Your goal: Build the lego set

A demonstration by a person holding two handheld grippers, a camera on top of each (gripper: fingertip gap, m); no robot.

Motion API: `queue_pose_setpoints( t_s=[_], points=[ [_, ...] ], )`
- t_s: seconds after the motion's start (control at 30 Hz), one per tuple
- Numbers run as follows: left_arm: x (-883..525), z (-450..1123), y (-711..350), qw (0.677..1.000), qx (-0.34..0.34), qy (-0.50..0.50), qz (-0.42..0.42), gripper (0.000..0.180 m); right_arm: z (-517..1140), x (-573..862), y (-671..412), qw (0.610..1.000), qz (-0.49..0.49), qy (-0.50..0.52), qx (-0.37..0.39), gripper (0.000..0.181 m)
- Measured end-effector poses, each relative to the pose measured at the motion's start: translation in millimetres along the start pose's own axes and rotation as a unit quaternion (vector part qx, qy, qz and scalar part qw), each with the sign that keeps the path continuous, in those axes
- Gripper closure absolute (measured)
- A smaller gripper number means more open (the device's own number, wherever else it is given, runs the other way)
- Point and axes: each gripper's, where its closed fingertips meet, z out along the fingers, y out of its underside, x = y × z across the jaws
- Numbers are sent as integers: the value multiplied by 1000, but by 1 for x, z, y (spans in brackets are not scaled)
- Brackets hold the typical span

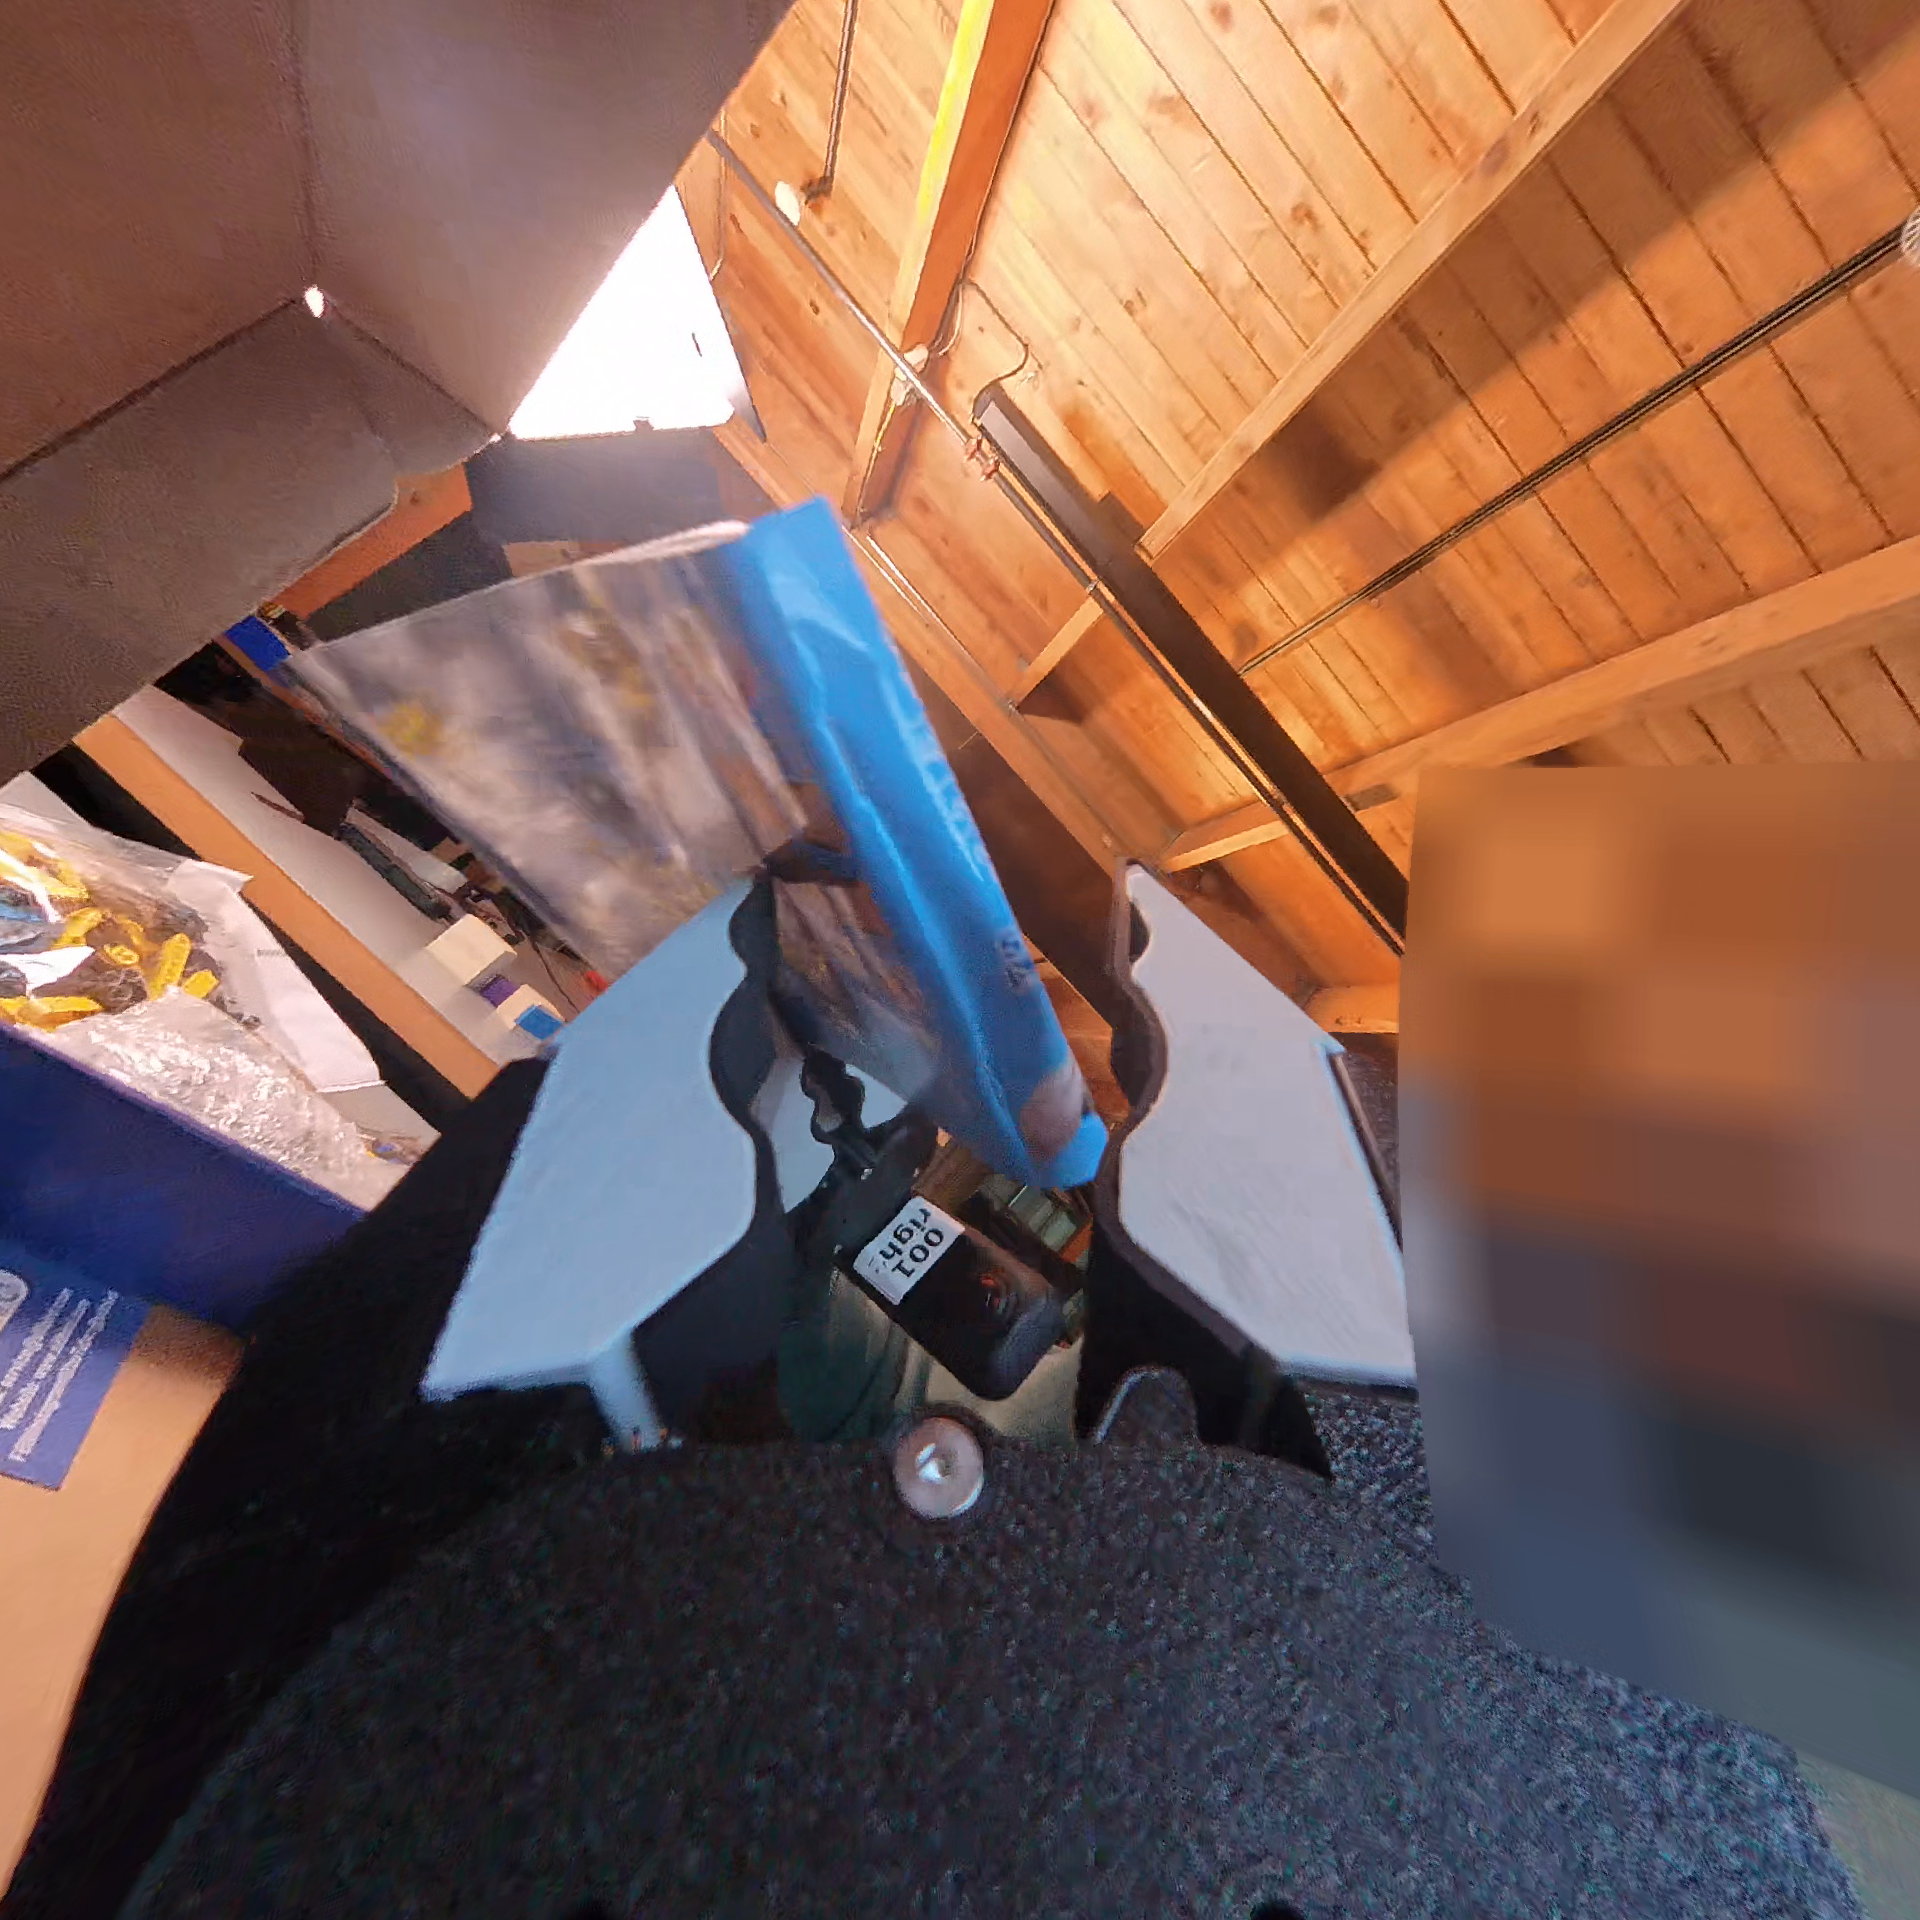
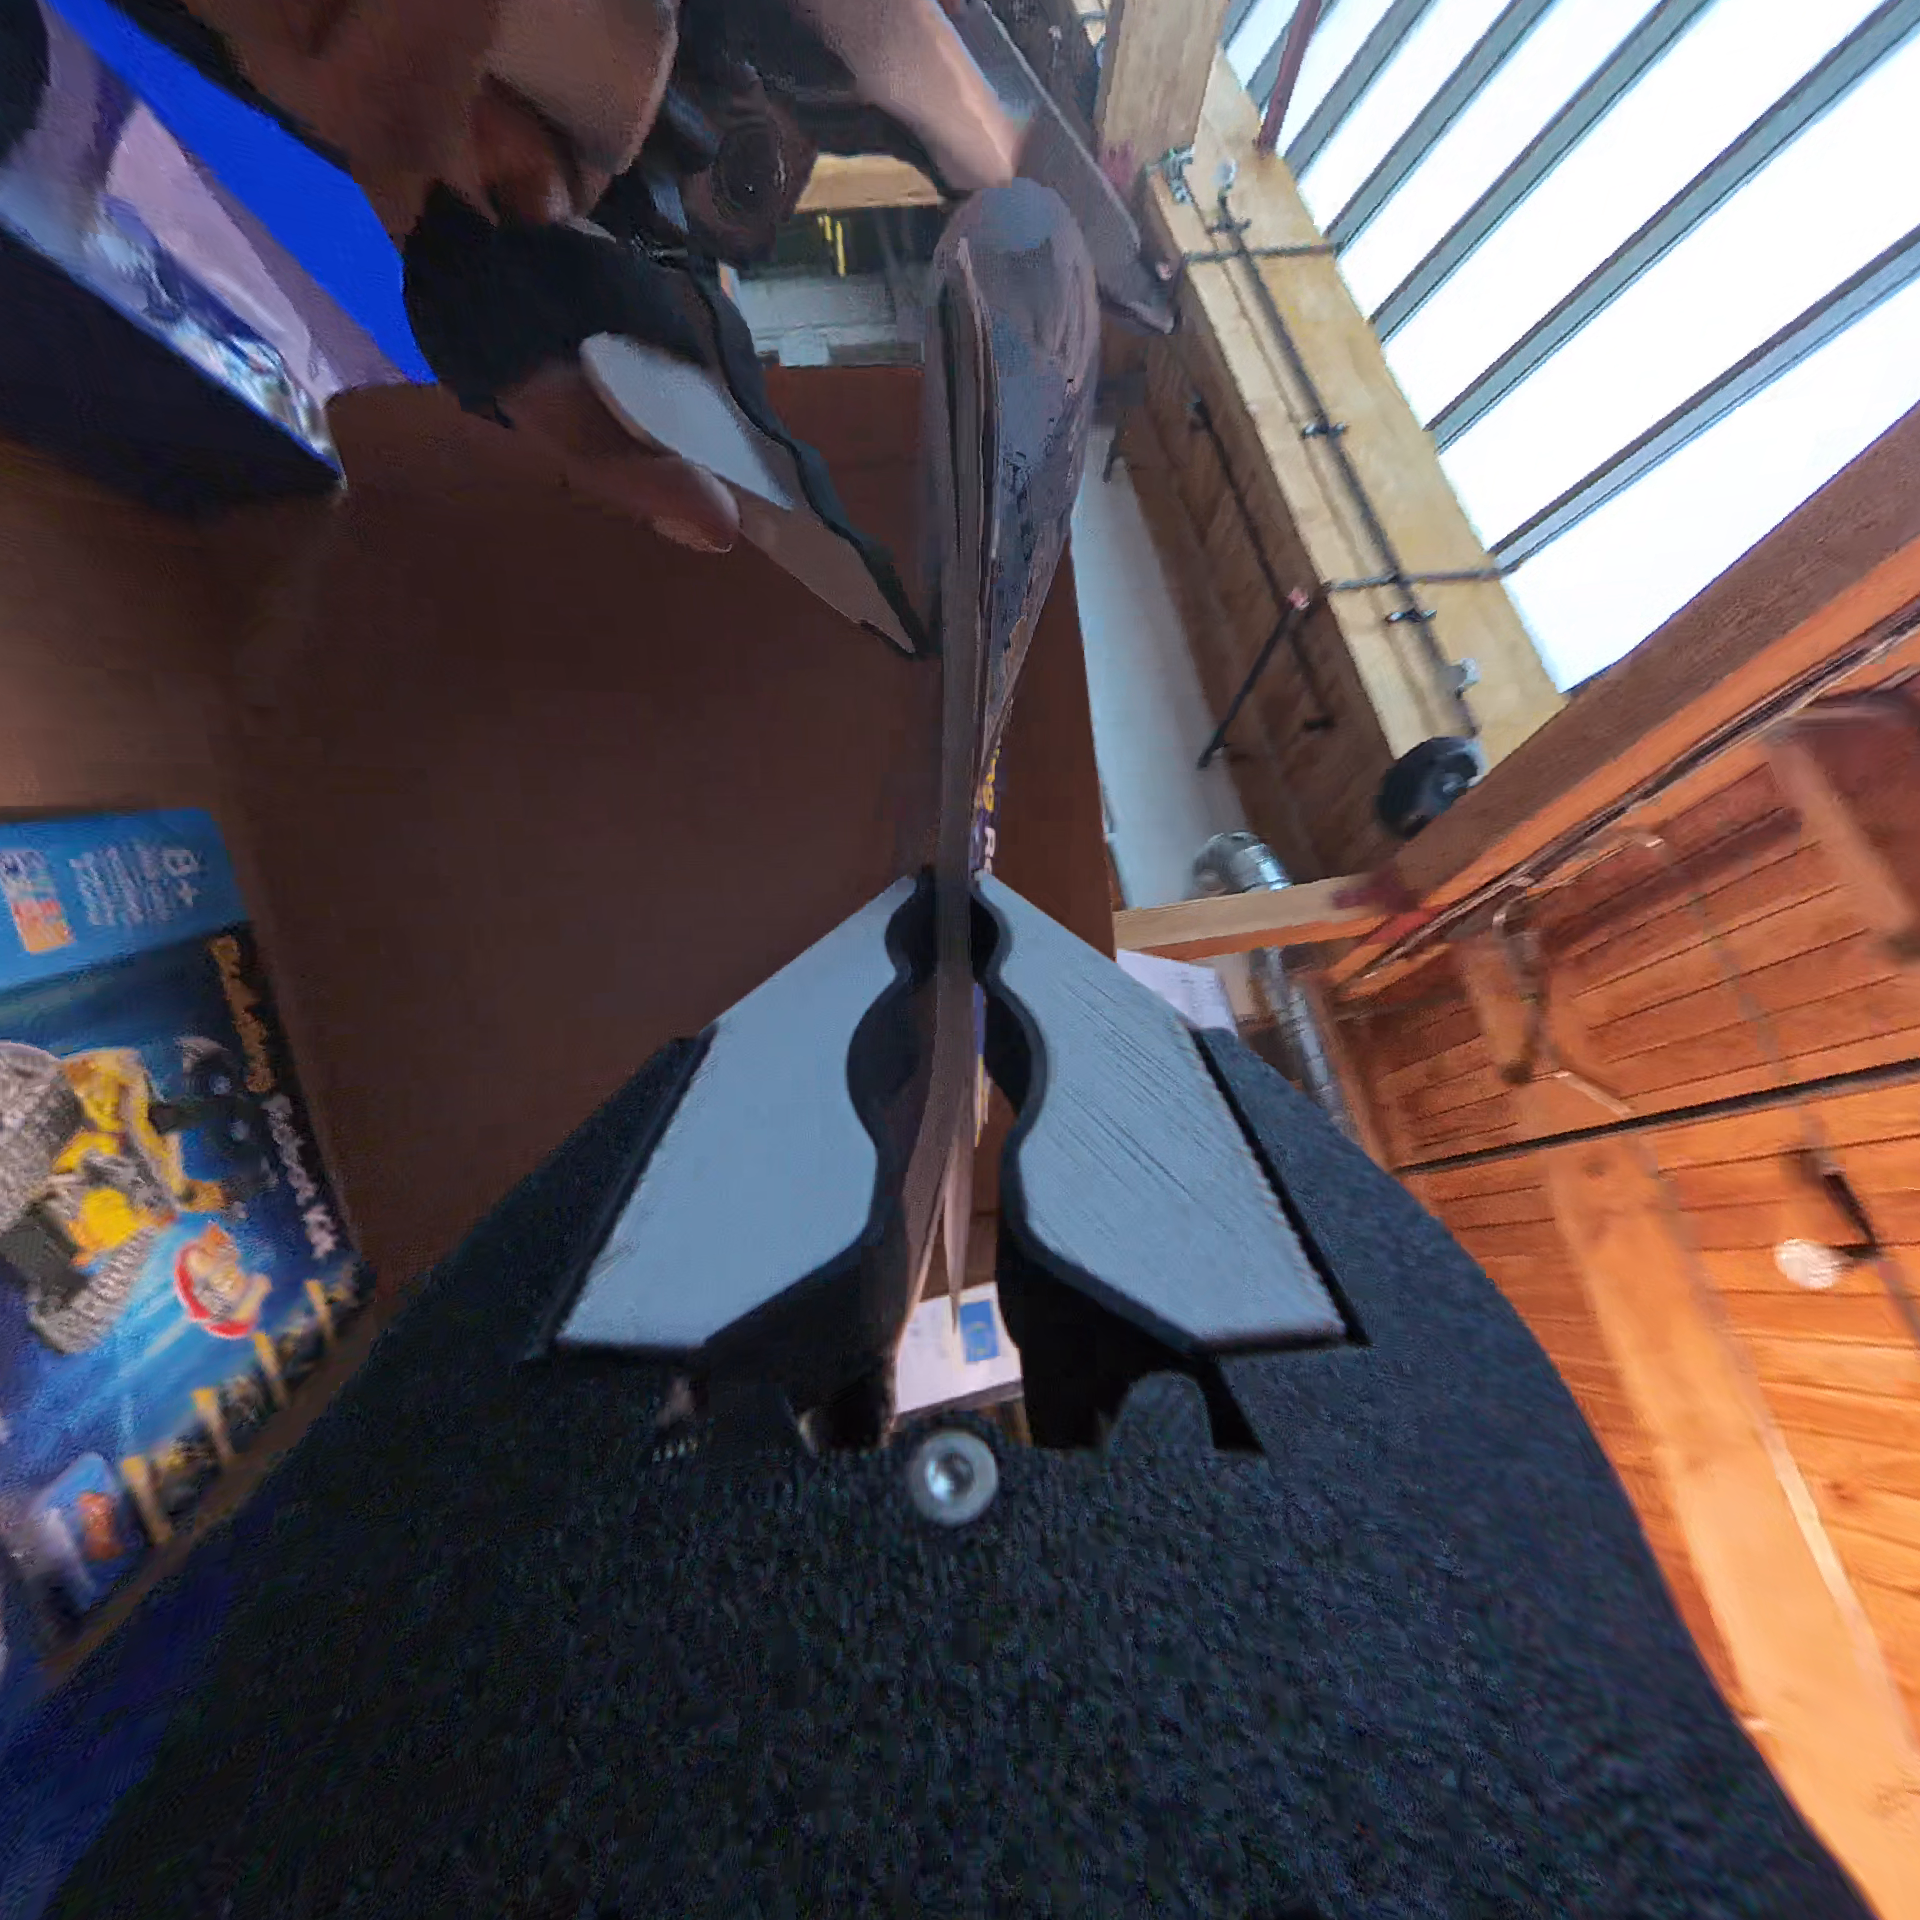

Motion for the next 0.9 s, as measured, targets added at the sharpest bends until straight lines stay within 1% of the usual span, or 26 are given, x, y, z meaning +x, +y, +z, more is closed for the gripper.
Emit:
queue_pose_setpoints(
  t_s=[0.03, 0.07, 0.13, 0.17, 0.23, 0.3, 0.33, 0.37, 0.4, 0.43, 0.47, 0.5, 0.53, 0.57, 0.6, 0.63, 0.67, 0.7, 0.73, 0.8, 0.83, 0.87, 0.9],
  points=[
    [-5, -2, 5, 1000, -1, -4, -3, 127, -5, -2, -4, 999, -30, 12, 4, 179],
    [-9, -3, 10, 1000, -6, -7, -3, 134, -10, -4, -6, 998, -54, 20, 4, 178],
    [-17, -7, 18, 1000, -23, -15, 9, 140, -17, -11, -8, 997, -81, 18, -5, 178],
    [-21, -9, 19, 999, -31, -24, 18, 145, -19, -15, -9, 997, -79, 11, -9, 178],
    [-27, -10, 21, 998, -46, -31, 37, 152, -20, -24, -12, 999, -41, -3, -10, 176],
    [-32, -13, 21, 994, -64, -47, 76, 166, -21, -30, -11, 1000, -2, -12, -21, 169],
    [-34, -15, 20, 992, -71, -49, 93, 167, -21, -34, -13, 999, 22, -20, -19, 164],
    [-33, -17, 18, 991, -77, -48, 104, 169, -22, -37, -14, 999, 42, -26, -23, 157],
    [-34, -20, 16, 988, -84, -50, 119, 171, -24, -40, -13, 998, 56, -30, -28, 144],
    [-35, -23, 15, 983, -95, -56, 146, 173, -27, -42, -13, 995, 84, -42, -30, 137],
    [-35, -27, 14, 976, -109, -63, 177, 174, -30, -42, -13, 988, 140, -57, -26, 132],
    [-33, -30, 13, 967, -124, -66, 210, 175, -35, -40, -10, 972, 220, -73, -21, 131],
    [-30, -33, 14, 958, -142, -61, 243, 175, -39, -36, -5, 946, 314, -86, -13, 129],
    [-24, -36, 16, 948, -159, -49, 272, 175, -41, -30, 2, 906, 411, -98, -2, 128],
    [-19, -38, 17, 939, -174, -36, 295, 175, -42, -26, 13, 857, 504, -109, 8, 126],
    [-16, -39, 19, 931, -187, -28, 312, 175, -40, -24, 26, 804, 583, -118, 13, 119],
    [-14, -39, 21, 924, -200, -19, 326, 175, -36, -26, 37, 756, 642, -129, 15, 107],
    [-12, -38, 25, 916, -213, -9, 340, 175, -31, -29, 43, 716, 683, -142, 22, 99],
    [-11, -37, 29, 908, -225, -1, 352, 175, -26, -33, 44, 688, 709, -155, 34, 92],
    [-10, -34, 38, 895, -243, 10, 372, 175, -16, -41, 32, 641, 739, -196, 61, 81],
    [-11, -33, 41, 890, -251, 11, 380, 175, -13, -45, 23, 616, 751, -224, 78, 80],
    [-13, -33, 42, 886, -256, 7, 386, 175, -14, -46, 12, 602, 751, -251, 104, 95],
    [-15, -33, 41, 886, -255, 2, 388, 175, -18, -45, 0, 602, 738, -272, 137, 119]
  ],
)
